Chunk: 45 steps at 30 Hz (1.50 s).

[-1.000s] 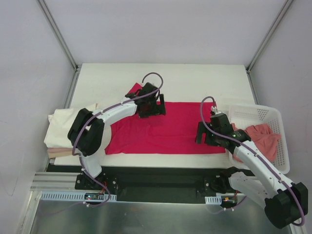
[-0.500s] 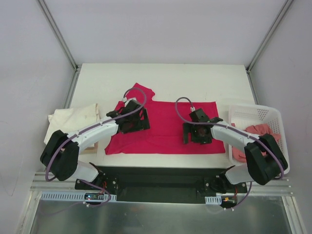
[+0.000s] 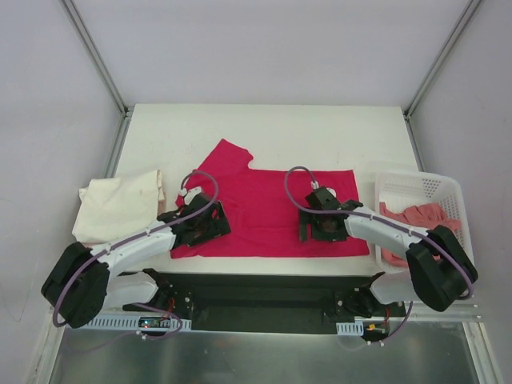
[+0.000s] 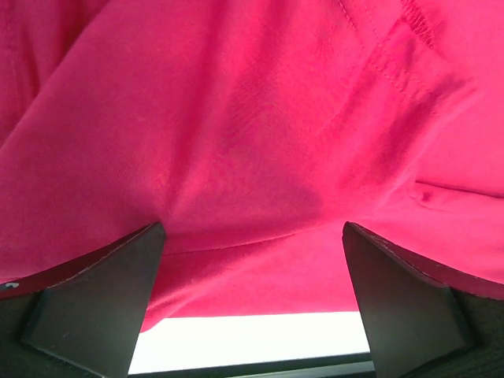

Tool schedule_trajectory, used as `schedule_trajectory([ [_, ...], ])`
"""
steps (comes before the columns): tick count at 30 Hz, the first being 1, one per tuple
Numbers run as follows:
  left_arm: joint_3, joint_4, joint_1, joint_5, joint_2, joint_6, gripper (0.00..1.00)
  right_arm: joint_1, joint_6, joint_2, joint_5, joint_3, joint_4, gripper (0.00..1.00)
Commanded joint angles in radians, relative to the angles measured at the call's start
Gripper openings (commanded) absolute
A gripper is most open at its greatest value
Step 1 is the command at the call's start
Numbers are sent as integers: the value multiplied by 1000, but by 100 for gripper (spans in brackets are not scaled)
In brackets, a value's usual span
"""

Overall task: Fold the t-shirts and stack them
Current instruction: Fold the flattened tshirt in 1/3 of the way, then grap the side of the flattened tshirt furthest away from the robot with both arms

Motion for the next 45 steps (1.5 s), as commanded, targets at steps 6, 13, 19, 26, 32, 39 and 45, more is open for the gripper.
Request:
schedule_trajectory([
  [6,-203,-167,-6,105,-235,-164,99,42,59,-150,-53,-106,-141,97],
  [13,-97,-213,-7,19,-383,-84,99,42,13,-235,37,36,-200,97],
  [19,200,-217,-4,-178,-237,75,99,-1,-25,-236,247,259,-306,97],
  [26,681,-217,182,-179,200,300,99,-176,-91,-187,131,377,-273,97],
  [32,1181,-267,319,-148,757,495,96,-260,-133,-138,98,392,-250,97],
  [39,1704,-293,359,-130,1183,695,94,-303,-150,-90,92,383,-254,97],
  [45,1721,-295,360,-81,1239,701,89,-315,-153,-68,77,369,-250,97],
])
